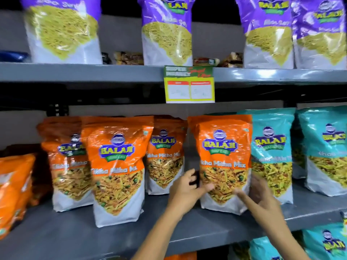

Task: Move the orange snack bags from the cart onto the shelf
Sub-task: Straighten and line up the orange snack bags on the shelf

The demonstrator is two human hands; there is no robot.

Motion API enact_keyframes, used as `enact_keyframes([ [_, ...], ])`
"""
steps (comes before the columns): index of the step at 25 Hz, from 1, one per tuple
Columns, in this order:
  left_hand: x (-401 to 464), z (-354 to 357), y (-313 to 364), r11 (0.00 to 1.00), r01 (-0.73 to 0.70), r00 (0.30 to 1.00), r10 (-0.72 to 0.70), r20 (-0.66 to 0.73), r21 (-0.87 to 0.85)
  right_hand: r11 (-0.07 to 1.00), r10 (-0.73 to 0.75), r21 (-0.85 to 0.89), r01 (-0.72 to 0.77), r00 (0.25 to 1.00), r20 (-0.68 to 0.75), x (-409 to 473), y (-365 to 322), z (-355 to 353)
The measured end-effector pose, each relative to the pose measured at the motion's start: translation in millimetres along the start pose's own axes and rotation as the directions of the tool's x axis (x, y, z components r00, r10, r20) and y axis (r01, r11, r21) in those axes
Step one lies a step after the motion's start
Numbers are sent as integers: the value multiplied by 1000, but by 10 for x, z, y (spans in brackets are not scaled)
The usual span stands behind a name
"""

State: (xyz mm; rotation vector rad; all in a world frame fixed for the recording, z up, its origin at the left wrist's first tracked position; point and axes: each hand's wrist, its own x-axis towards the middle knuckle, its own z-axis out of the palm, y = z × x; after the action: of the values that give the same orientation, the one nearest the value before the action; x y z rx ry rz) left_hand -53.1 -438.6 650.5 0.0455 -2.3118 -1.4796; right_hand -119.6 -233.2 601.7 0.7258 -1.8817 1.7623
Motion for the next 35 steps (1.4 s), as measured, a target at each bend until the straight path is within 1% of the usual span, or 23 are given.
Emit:
enact_keyframes([
  [1, -117, -125, 54, 999, -35, 997, 34, -64, -27, 1000, -18, 13, 20, 992, -123, -50, -97, 71],
  [2, -243, -285, 100, 994, -96, 983, 87, -161, -50, 998, -55, 28, 63, 973, -226, -114, -236, 190],
  [3, -388, -489, 139, 983, -168, 951, 144, -274, -67, 991, -99, 53, 120, 951, -291, -184, -403, 358],
  [4, -534, -706, 173, 966, -247, 902, 202, -381, -73, 980, -141, 92, 179, 937, -320, -261, -590, 547],
  [6, -836, -1192, 231, 931, -363, 783, 281, -555, -41, 942, -190, 213, 258, 937, -295, -442, -970, 966],
  [7, -964, -1430, 245, 917, -399, 720, 296, -627, -25, 923, -201, 277, 269, 947, -249, -535, -1140, 1175],
  [9, -1168, -1952, 185, 894, -448, 590, 290, -754, -7, 881, -216, 410, 235, 972, -93, -739, -1465, 1678],
  [10, -1223, -2198, 115, 891, -455, 535, 264, -803, -10, 869, -209, 461, 179, 978, 15, -842, -1602, 1958],
  [11, -1234, -2417, 23, 896, -443, 497, 223, -838, -24, 865, -189, 492, 96, 972, 142, -938, -1715, 2241],
  [12, -1204, -2599, -98, 911, -409, 482, 165, -861, -54, 866, -155, 501, -8, 946, 284, -1017, -1802, 2526],
  [13, -1149, -2754, -251, 929, -354, 494, 89, -865, -106, 863, -114, 491, -118, 901, 418, -1066, -1851, 2813],
  [14, -1069, -2892, -419, 942, -284, 533, 0, -846, -179, 860, -58, 459, -222, 852, 521, -1095, -1872, 3108],
  [15, -971, -2969, -573, 944, -202, 580, -99, -809, -260, 855, 19, 409, -320, 806, 591, -1086, -1870, 3364],
  [16, -868, -3036, -715, 938, -114, 616, -193, -764, -328, 849, 98, 352, -393, 773, 626, -1064, -1857, 3581],
  [17, -769, -3096, -838, 925, -34, 636, -271, -723, -377, 842, 160, 318, -435, 765, 624, -1027, -1828, 3782],
  [20, -523, -3171, -1070, 889, 131, 647, -412, -641, -439, 836, 290, 292, -465, 825, 485, -853, -1699, 4140],
  [22, -407, -3163, -1198, 870, 158, 668, -443, -598, -468, 840, 340, 247, -484, 823, 455, -777, -1614, 4207],
  [24, -342, -3161, -1309, 868, 165, 671, -447, -591, -469, 834, 384, 190, -517, 793, 474, -749, -1550, 4245],
  [26, -294, -3158, -1392, 882, 197, 653, -443, -614, -428, 848, 398, 133, -513, 782, 480, -757, -1513, 4290],
  [28, -254, -3150, -1422, 904, 224, 649, -417, -636, -365, 860, 413, 79, -504, 779, 472, -771, -1506, 4319],
  [30, -192, -3172, -1449, 902, 257, 675, -425, -604, -347, 865, 430, 33, -501, 774, 465, -784, -1502, 4336],
  [32, -108, -3214, -1471, 887, 303, 699, -456, -551, -349, 859, 437, 46, -510, 777, 453, -800, -1489, 4334],
  [35, 24, -3261, -1494, 886, 341, 737, -459, -496, -314, 877, 431, 22, -481, 805, 408, -838, -1487, 4321],
])
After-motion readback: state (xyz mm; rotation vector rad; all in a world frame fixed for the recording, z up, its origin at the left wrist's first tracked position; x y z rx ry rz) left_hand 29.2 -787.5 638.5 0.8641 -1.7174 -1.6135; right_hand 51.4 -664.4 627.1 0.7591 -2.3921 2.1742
